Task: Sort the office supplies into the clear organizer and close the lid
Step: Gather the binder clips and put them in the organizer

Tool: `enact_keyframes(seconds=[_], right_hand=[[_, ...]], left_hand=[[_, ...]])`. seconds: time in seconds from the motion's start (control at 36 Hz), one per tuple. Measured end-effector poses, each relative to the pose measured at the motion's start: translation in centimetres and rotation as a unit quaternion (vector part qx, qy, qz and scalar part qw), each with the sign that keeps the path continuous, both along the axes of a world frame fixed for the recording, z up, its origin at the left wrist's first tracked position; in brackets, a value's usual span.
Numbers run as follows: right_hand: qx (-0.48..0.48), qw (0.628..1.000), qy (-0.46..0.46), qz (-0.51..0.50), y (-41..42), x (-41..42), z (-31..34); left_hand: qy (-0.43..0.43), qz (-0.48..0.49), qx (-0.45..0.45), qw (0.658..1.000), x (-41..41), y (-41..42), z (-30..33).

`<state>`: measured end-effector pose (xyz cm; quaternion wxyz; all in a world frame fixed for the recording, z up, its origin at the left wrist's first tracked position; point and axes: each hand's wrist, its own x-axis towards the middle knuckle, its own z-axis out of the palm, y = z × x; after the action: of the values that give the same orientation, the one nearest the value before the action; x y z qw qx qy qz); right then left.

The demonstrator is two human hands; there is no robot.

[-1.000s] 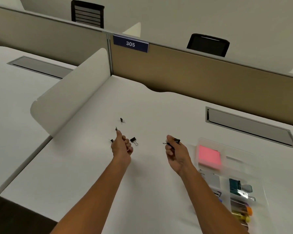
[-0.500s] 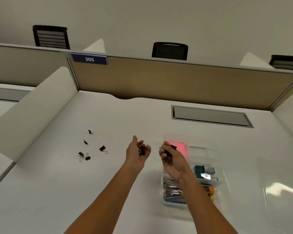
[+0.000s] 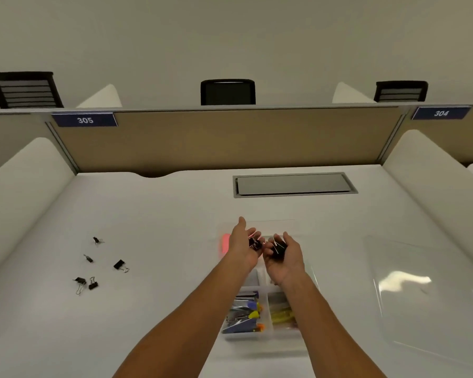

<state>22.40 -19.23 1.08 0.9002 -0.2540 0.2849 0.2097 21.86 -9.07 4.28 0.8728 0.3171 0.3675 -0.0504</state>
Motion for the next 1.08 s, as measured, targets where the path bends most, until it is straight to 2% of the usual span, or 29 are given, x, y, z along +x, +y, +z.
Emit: enact_keyframes(seconds=[0.22, 0.47, 0.83, 1.08], right_hand=[[-0.034, 0.999, 0.021, -0.035, -1.5, 3.4, -0.2], [-0.121, 0.993, 0.016, -0.001, -1.9, 4.8, -0.3], [-0.189, 0.982, 0.022, -0.009, -1.8, 4.7, 0.3], [-0.182, 0.983, 0.017, -0.007, -1.8, 4.0, 0.8]], left_hand=[[0.009, -0.025, 0.032, 0.999, 2.8, -2.4, 0.0], [0.005, -0.027, 0.023, 0.999, 4.3, -2.9, -1.2], [0.016, -0.066, 0.056, 0.996, 3.9, -2.5, -1.1], [-0.008, -0.061, 0.065, 0.996, 2.9, -1.4, -1.1]])
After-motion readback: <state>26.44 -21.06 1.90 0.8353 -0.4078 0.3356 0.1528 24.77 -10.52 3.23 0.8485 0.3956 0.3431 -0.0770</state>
